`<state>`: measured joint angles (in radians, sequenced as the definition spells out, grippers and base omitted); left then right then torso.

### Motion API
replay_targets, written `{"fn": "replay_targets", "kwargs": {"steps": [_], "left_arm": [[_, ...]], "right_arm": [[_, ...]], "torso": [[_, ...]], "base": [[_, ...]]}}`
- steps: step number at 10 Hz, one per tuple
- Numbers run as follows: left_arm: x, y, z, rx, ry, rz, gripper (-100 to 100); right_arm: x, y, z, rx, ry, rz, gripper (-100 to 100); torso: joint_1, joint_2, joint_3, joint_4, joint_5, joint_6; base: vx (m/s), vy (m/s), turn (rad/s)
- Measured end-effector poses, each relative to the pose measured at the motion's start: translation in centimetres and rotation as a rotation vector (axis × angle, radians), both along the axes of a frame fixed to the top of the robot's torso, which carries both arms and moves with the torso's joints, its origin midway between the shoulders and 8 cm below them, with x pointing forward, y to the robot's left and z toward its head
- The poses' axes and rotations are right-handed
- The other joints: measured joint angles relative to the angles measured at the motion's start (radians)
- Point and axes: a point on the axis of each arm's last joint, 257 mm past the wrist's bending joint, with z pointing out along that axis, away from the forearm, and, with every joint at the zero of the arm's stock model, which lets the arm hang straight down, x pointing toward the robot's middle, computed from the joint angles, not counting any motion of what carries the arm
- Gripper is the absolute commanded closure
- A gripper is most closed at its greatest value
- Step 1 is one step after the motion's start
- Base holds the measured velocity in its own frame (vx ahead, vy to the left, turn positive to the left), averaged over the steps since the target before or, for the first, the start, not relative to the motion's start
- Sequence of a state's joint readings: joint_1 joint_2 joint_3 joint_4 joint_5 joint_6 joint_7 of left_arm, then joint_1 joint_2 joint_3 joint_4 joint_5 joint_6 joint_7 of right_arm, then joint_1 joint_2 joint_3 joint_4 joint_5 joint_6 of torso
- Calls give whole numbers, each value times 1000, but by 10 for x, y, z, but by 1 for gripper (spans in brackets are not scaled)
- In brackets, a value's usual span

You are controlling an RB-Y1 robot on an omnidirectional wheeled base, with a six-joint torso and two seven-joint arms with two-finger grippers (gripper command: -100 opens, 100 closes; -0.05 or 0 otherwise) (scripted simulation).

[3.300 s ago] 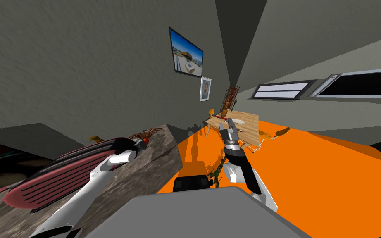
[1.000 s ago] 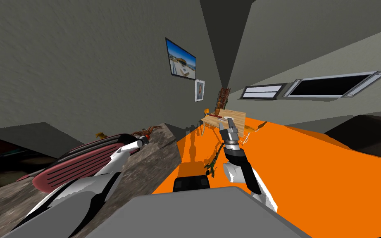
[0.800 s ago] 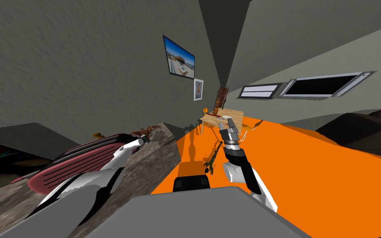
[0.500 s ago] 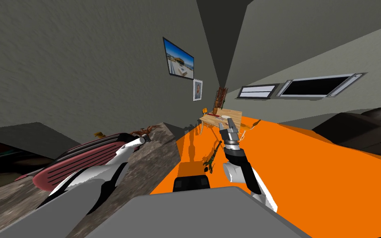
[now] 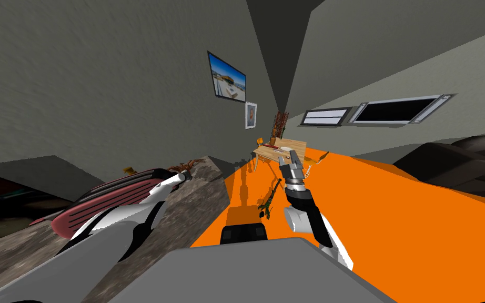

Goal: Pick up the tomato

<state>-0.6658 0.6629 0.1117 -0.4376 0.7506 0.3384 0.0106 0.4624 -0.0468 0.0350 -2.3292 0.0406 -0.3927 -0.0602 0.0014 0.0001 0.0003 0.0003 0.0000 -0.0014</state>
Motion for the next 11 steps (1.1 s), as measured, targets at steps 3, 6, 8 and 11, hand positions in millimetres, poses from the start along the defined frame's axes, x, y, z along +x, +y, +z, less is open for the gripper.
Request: {"fn": "replay_targets", "kwargs": {"steps": [3, 6, 8, 11], "left_arm": [[0, 0, 0, 0, 0, 0, 100], [9, 3, 17, 20, -24, -7, -100], [14, 3, 28, 37, -45, -14, -100], [25, 4, 49, 83, -74, -32, -100]], "right_arm": [[0, 0, 0, 0, 0, 0, 0], [0, 0, 0, 0, 0, 0, 0], [0, 0, 0, 0, 0, 0, 0], [0, 0, 0, 0, 0, 0, 0]], "torso": [[0, 0, 0, 0, 0, 0], [-1, 1, 1, 0, 0, 0], [0, 1, 1, 0, 0, 0], [-1, 3, 2, 1, 0, 0]], "base": [[0, 0, 0], [-20, -8, -23], [-13, -2, 6], [-40, -11, -32]]}}
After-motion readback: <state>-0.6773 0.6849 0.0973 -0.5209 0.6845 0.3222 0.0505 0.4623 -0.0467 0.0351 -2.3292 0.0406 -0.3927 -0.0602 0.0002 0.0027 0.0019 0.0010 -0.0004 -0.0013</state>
